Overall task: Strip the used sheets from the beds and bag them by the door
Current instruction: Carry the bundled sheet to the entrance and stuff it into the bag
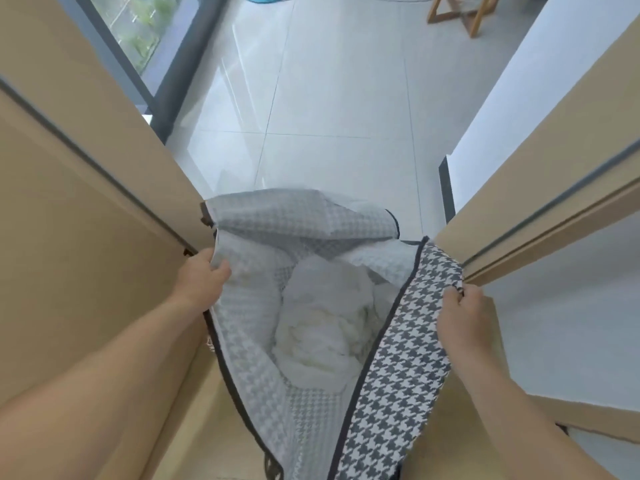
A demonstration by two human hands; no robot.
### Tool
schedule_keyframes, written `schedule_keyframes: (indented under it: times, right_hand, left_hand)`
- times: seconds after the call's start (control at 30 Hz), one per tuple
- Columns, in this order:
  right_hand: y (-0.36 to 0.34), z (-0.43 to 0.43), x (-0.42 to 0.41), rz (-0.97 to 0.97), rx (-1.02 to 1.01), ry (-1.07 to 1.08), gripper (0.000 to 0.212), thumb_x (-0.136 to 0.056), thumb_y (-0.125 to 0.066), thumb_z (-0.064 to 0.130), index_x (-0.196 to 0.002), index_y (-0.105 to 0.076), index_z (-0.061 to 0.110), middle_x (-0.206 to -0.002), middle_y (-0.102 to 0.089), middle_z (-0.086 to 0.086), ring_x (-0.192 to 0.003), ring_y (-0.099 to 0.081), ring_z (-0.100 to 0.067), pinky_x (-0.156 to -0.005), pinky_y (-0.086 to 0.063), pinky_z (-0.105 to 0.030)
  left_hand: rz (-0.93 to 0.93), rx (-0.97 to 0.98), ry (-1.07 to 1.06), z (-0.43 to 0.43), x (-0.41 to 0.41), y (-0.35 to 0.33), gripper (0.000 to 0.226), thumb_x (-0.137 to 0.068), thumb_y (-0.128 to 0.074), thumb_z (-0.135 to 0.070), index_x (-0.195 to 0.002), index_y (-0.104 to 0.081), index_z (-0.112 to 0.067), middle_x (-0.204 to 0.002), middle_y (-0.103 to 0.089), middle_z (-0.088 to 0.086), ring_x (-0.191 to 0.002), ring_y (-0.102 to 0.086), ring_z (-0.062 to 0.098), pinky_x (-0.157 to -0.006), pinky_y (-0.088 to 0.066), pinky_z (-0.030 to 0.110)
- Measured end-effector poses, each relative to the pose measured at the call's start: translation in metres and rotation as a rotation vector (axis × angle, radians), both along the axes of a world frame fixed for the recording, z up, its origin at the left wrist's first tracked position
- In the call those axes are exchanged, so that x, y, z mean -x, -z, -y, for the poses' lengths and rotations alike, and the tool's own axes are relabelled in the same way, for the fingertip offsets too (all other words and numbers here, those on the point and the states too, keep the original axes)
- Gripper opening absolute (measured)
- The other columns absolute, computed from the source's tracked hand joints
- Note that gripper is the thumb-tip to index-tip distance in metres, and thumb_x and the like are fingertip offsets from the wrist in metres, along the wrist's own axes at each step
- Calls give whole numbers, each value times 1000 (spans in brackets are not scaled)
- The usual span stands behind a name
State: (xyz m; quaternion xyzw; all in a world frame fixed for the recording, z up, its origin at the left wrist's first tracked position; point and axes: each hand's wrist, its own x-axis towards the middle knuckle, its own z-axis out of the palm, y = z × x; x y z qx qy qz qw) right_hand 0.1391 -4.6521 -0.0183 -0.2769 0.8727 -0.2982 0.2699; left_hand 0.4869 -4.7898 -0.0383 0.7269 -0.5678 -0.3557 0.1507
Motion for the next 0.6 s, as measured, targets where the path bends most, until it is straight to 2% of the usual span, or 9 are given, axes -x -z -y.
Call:
schedule_keyframes:
  times: [0.07, 0.17, 0.2, 0.23, 0.27, 0.33, 0.43, 0.53, 0.6]
  right_hand:
    - [11, 4, 5, -12, 7, 20, 26, -105, -35, 27, -96, -49, 7, -75, -51, -9, -62, -45, -25, -52, -26, -34]
    - [22, 1, 7, 10, 125, 53, 20, -104, -38, 29, -96, -48, 14, -77, -50, -2, -67, -47, -23, -56, -31, -37]
    - [25, 0, 7, 11, 163, 78, 17, -103, -39, 28, -97, -49, 16, -77, -50, 0, -67, -48, -21, -57, -33, -37]
    - [27, -1, 8, 6, 184, 110, 15, -103, -40, 28, -99, -50, 17, -79, -52, 2, -69, -49, -19, -58, -34, -37]
    - [31, -2, 10, -6, 182, 144, 15, -102, -40, 27, -101, -51, 18, -81, -54, 2, -71, -51, -19, -57, -35, -37]
    - [39, -4, 13, -21, 100, 188, 17, -100, -38, 27, -107, -52, 18, -87, -58, -1, -74, -54, -23, -58, -37, -37]
    - [48, -9, 18, -43, -79, 204, 25, -100, -39, 21, -121, -52, 16, -105, -61, -6, -87, -57, -29, -69, -42, -38]
    - [47, -8, 12, -115, -118, 187, 34, -97, -49, 16, -130, -51, 10, -125, -57, -11, -103, -54, -30, -80, -45, -41]
    - [45, -6, 2, -171, -96, 97, 42, -93, -56, 17, -134, -50, 7, -134, -53, -13, -118, -50, -31, -96, -45, -44]
  left_hand:
    - [57, 40, -23, 13, -1, 7, 16, -98, -53, -16, -97, -61, -2, -91, -61, 11, -82, -57, 33, -65, -37, 35]
    - [95, 124, -52, 30, -8, 8, 22, -96, -50, -13, -77, -44, -3, -75, -46, 14, -72, -43, 27, -56, -26, 37]
    - [82, 126, -69, 33, -11, 7, 17, -96, -49, -14, -82, -47, -3, -77, -48, 16, -74, -44, 27, -57, -28, 37]
    - [58, 113, -79, 35, -14, 7, 12, -96, -49, -15, -97, -54, -4, -88, -56, 15, -79, -50, 28, -62, -35, 38]
    - [30, 87, -90, 34, -17, 6, 23, -96, -51, -17, -118, -56, -13, -102, -60, 10, -88, -55, 28, -70, -42, 38]
    - [32, 61, -105, 28, -26, 10, 61, -92, -61, -20, -147, -36, -29, -126, -53, 3, -107, -54, 28, -89, -47, 43]
    - [219, 81, -132, 16, -36, 21, 89, -84, -71, -24, -155, -18, -28, -136, -38, 18, -121, -45, 36, -103, -41, 48]
    - [292, 90, -100, 4, -45, 30, 91, -83, -74, -31, -155, -20, -26, -140, -36, 19, -127, -41, 36, -104, -38, 49]
    - [328, 69, -42, -1, -46, 34, 86, -83, -74, -35, -154, -26, -24, -139, -37, 19, -129, -40, 36, -104, -38, 50]
